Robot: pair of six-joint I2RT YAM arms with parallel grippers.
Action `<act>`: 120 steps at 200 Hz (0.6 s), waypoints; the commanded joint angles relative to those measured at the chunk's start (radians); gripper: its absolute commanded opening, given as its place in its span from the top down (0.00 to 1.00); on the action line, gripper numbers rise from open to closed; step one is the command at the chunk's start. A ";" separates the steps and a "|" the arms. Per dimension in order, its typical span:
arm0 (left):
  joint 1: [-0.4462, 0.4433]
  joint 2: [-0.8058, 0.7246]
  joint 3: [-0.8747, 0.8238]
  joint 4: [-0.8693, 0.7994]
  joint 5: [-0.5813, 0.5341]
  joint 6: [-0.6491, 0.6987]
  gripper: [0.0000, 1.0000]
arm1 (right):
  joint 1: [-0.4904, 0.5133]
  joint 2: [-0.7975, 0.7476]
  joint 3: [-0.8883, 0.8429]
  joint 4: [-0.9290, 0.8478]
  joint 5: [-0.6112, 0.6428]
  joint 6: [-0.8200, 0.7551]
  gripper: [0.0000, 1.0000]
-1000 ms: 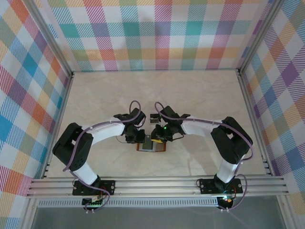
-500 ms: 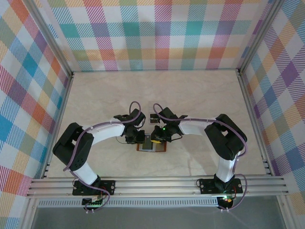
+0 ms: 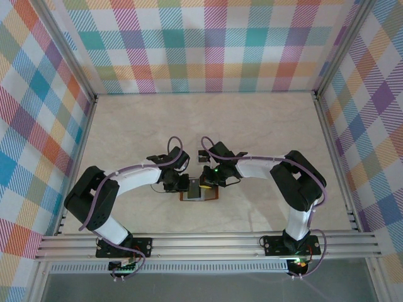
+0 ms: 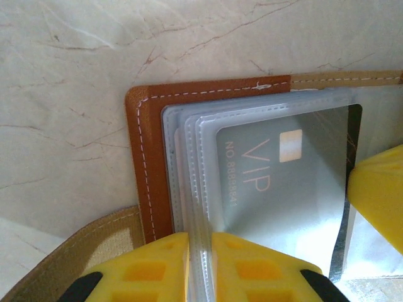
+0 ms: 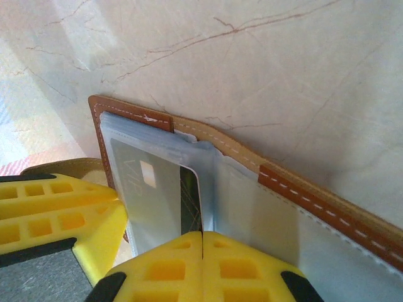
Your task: Take the credit cards out of the card holder
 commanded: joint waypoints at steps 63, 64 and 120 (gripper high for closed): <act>-0.005 0.003 -0.004 -0.041 -0.013 -0.004 0.82 | 0.005 -0.019 -0.013 0.014 -0.028 -0.018 0.84; -0.005 0.004 -0.004 -0.041 -0.013 -0.004 0.82 | 0.005 -0.019 -0.013 0.014 -0.029 -0.018 0.84; -0.005 -0.007 0.001 -0.053 -0.017 -0.004 0.82 | 0.006 0.030 -0.001 0.044 -0.066 -0.012 0.83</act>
